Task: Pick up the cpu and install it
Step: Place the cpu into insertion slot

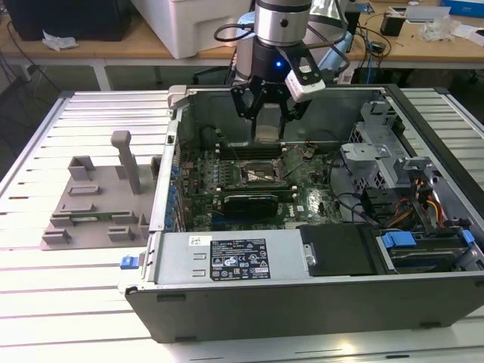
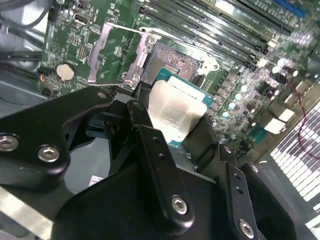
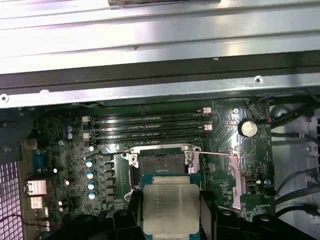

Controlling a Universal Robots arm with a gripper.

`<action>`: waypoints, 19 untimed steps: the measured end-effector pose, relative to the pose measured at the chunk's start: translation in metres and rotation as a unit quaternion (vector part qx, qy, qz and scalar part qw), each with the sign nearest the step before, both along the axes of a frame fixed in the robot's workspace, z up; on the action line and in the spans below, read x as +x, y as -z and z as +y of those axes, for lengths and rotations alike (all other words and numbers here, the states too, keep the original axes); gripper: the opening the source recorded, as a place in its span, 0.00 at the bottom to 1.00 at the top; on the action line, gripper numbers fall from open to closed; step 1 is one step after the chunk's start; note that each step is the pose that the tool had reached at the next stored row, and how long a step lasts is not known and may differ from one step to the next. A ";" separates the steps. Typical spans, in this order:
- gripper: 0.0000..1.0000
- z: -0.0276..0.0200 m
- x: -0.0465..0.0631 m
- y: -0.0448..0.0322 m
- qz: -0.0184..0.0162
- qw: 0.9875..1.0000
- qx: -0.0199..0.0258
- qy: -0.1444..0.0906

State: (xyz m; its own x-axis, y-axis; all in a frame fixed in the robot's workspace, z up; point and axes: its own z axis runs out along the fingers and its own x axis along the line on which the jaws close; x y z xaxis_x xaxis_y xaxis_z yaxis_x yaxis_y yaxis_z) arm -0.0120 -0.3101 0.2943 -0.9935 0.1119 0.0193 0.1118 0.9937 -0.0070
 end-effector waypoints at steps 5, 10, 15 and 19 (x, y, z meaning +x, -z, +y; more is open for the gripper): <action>0.54 0.0000 0.000 0.0007 0.000 0.997 -0.001 0.080; 0.54 0.0000 0.000 0.0007 0.000 0.993 -0.003 0.122; 0.54 0.0000 0.000 0.0007 0.000 0.987 -0.005 0.161; 0.54 0.0000 0.000 0.0008 0.000 0.976 -0.007 0.217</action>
State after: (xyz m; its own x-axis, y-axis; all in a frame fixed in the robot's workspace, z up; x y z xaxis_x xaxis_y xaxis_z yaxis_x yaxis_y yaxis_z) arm -0.0119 -0.3101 0.2935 -0.8527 0.5222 0.0140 0.5219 0.8527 -0.0202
